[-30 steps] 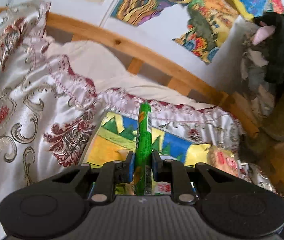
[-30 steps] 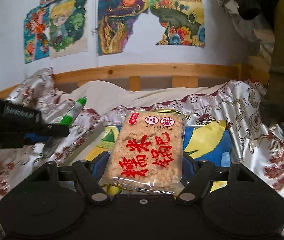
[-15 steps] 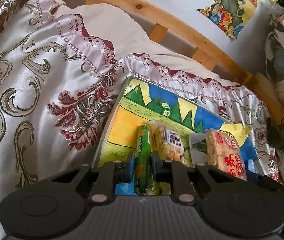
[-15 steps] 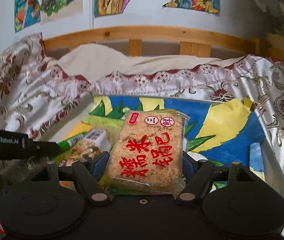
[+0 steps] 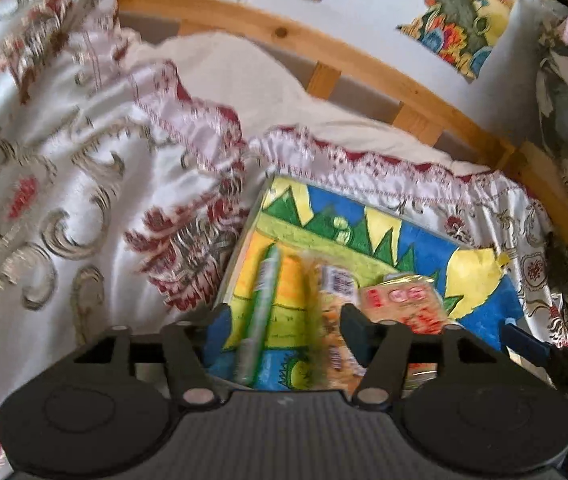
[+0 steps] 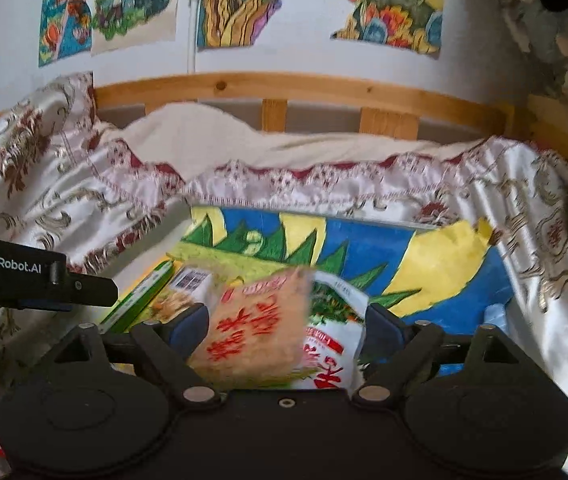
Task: Organize snacks
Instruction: 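Lift both tools away from the tray back over the remaining snacks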
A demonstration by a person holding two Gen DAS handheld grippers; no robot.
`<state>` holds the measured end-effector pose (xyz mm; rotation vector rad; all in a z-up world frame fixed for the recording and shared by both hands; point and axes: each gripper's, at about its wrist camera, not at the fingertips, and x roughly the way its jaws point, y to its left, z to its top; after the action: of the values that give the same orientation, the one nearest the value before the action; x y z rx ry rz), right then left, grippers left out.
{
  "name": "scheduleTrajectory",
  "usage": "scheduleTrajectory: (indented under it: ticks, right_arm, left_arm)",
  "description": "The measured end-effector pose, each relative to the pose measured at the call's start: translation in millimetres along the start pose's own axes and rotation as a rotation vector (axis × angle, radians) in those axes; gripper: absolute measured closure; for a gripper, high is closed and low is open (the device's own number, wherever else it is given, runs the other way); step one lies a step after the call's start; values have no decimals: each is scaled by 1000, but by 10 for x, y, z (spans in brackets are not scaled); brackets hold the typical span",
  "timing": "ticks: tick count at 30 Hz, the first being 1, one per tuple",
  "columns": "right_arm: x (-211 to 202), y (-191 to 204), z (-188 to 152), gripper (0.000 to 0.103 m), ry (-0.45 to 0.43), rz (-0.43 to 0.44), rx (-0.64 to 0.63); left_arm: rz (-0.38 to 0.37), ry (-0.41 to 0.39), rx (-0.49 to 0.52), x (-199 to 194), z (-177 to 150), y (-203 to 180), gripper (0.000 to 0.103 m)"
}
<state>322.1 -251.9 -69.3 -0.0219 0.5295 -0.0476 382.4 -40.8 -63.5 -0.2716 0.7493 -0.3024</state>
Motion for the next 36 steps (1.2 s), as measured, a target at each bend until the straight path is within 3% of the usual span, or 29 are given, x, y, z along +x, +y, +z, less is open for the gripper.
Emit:
scheduleTrajectory:
  ticks: [3,9,22,29,36]
  right_arm:
    - [-201,-41,52,13,-38,-9,20]
    - [-687,-147,145,4,-137,-15,65]
    - [-1816,-259,-28,1,-263,-67,70]
    - [-2376,-231,-338,1,-263,-43,99]
    - [-2764,-211,-548,1,-257,-50,126]
  left_arm:
    - [18,-50,35,-230,14,-75,17]
    - [21,-137,76,-691,-11,-213,2]
    - [54,-273,164,-1656,-443,-478,1]
    - [75,-312,194,-2099,-783,-548,1]
    - [113,-321,158,-2452,-1049,-495,0]
